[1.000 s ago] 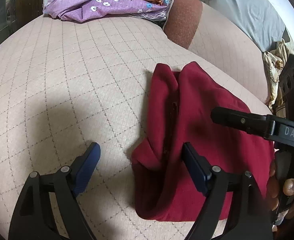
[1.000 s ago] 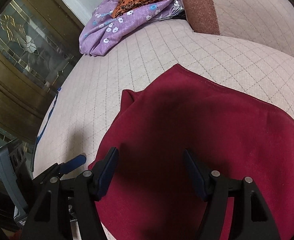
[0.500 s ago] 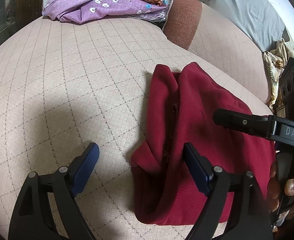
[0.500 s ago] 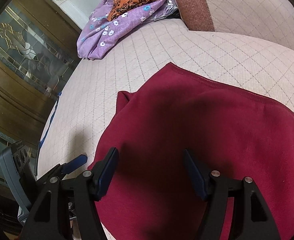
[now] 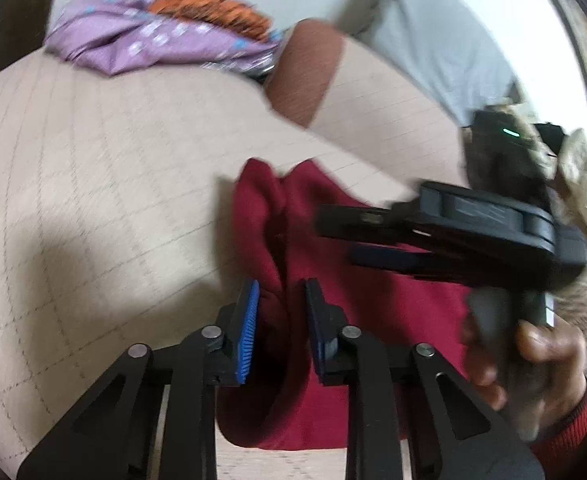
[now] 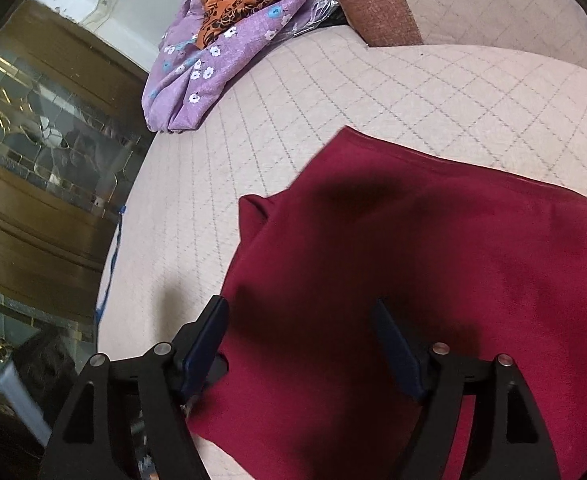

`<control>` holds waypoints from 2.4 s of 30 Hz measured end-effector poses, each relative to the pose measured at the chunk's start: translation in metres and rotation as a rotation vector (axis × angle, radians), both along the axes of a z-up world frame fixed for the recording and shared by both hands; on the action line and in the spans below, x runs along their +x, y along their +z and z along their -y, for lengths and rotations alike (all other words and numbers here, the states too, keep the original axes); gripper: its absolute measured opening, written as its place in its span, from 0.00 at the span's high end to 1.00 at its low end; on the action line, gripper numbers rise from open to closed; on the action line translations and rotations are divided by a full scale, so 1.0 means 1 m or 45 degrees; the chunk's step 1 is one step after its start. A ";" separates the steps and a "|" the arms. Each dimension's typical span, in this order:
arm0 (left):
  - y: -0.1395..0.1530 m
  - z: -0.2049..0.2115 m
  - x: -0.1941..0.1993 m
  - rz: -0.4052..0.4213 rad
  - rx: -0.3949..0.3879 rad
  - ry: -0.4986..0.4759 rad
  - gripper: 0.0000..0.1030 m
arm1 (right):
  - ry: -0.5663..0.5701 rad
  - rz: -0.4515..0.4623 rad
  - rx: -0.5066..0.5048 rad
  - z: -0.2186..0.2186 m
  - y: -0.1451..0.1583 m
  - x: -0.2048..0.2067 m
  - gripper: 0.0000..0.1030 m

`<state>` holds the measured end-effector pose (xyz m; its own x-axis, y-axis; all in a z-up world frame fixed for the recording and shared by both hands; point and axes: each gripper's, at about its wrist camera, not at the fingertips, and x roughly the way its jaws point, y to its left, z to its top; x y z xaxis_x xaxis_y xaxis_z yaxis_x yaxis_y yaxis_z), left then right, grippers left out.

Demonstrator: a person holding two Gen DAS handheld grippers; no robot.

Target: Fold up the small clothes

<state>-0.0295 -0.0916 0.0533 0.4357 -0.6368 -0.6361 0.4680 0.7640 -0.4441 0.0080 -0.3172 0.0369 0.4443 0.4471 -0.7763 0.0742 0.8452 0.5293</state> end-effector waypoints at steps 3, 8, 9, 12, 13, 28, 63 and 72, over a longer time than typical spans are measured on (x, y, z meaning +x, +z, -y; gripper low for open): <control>0.010 0.010 -0.009 0.075 0.027 -0.063 0.82 | 0.009 0.000 0.020 -0.008 0.008 0.008 0.24; 0.019 0.020 -0.023 0.125 0.024 -0.150 0.82 | 0.032 0.001 -0.017 -0.024 0.020 0.023 0.17; 0.020 0.022 -0.026 0.130 0.029 -0.163 0.82 | 0.054 -0.025 -0.056 -0.030 0.018 0.029 0.17; 0.021 0.024 -0.030 0.152 0.080 -0.169 0.82 | 0.156 -0.080 -0.200 -0.051 0.007 0.044 0.24; 0.022 0.022 -0.029 0.158 0.122 -0.150 0.76 | 0.168 -0.072 -0.260 -0.054 0.004 0.046 0.34; 0.020 0.034 -0.045 0.171 0.174 -0.214 0.47 | 0.053 0.071 -0.140 -0.002 0.017 0.007 0.75; 0.050 0.147 -0.123 0.201 0.404 -0.422 0.34 | -0.278 0.262 -0.198 0.156 0.062 -0.213 0.64; 0.004 0.148 -0.133 0.141 0.492 -0.400 0.34 | -0.207 0.106 -0.428 0.125 0.005 -0.235 0.73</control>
<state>-0.1621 -0.2393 0.0570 0.3392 -0.4752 -0.8119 0.7297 0.6776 -0.0918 -0.2269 -0.4417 0.0414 0.5564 0.0923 -0.8258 0.1900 0.9533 0.2346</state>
